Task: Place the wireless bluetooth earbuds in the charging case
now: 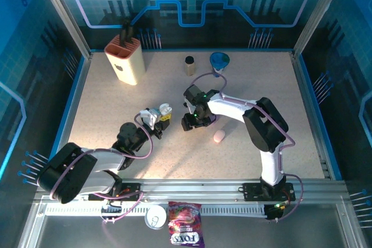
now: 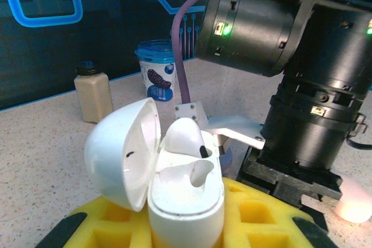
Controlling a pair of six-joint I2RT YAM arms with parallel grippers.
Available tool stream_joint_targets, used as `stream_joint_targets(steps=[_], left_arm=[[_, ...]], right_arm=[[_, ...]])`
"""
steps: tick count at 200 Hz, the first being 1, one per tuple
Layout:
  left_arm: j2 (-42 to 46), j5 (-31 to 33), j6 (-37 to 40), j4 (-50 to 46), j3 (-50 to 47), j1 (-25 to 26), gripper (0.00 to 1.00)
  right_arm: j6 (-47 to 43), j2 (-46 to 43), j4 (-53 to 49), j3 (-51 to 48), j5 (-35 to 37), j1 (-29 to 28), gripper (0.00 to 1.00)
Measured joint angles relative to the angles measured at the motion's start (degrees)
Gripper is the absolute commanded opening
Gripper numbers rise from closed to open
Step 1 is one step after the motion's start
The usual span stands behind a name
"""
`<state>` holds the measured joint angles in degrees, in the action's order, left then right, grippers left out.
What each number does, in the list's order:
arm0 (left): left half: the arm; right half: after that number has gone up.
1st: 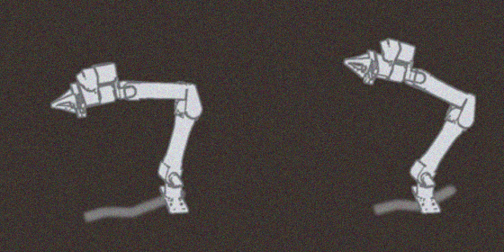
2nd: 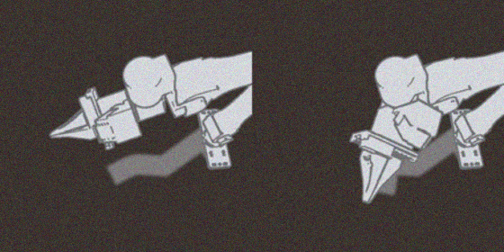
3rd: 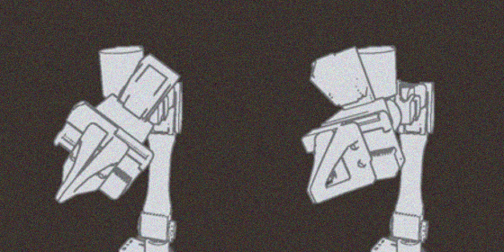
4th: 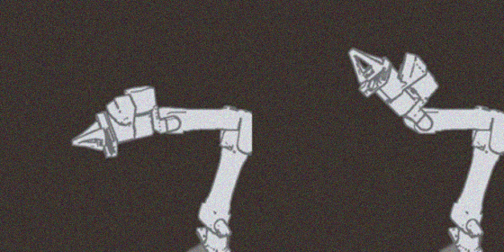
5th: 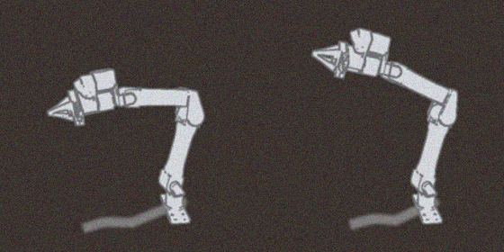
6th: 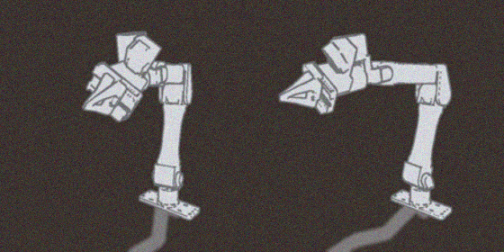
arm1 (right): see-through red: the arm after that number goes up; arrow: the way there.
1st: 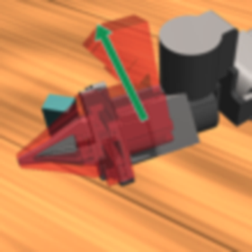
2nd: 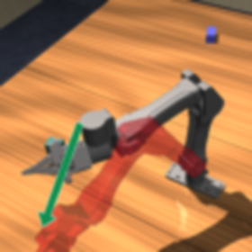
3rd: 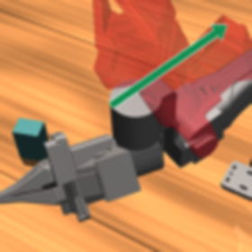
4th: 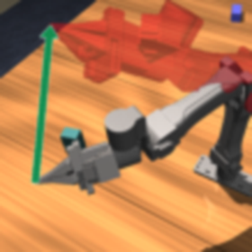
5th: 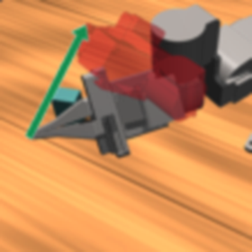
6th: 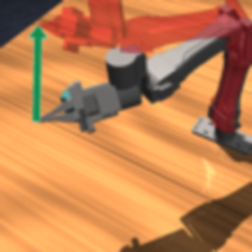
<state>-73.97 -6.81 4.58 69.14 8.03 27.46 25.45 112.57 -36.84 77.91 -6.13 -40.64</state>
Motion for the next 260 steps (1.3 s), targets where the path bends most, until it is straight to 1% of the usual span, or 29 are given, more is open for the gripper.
stream_joint_targets(steps=[27,56,99,123,142,155,199,260], left_arm=[[0.0,0.0,0.0,0.0,0.0,0.0,0.00],[0.0,0.0,0.0,0.0,0.0,0.0,0.00],[0.3,0.0,0.0,-0.4,-0.2,0.0,0.00],[1.2,0.2,0.3,-1.4,-0.7,-0.1,0.00],[1.7,0.4,0.3,-2.1,-0.8,-0.3,0.00],[1.9,0.6,0.3,-2.3,-0.8,-0.3,0.00],[2.1,0.6,0.3,-3.0,-0.8,-0.3,0.00],[2.1,0.6,0.4,-3.0,-0.8,-0.3,0.00]], right_arm=[[-0.3,-0.4,-3.1,2.6,3.4,-0.2,0.55],[-2.2,1.6,-7.6,9.7,6.8,-0.2,0.52],[-8.0,10.1,-17.0,23.1,9.5,-0.2,0.46],[-10.4,15.0,-22.4,28.8,10.4,-0.3,0.46],[-12.0,18.2,-25.7,32.0,10.7,-0.5,0.43],[-12.7,19.6,-27.1,33.3,10.7,-0.6,0.40],[-13.6,22.5,-29.8,35.2,10.8,-0.7,0.36],[-14.0,22.6,-31.4,35.4,10.8,-0.7,0.35]])
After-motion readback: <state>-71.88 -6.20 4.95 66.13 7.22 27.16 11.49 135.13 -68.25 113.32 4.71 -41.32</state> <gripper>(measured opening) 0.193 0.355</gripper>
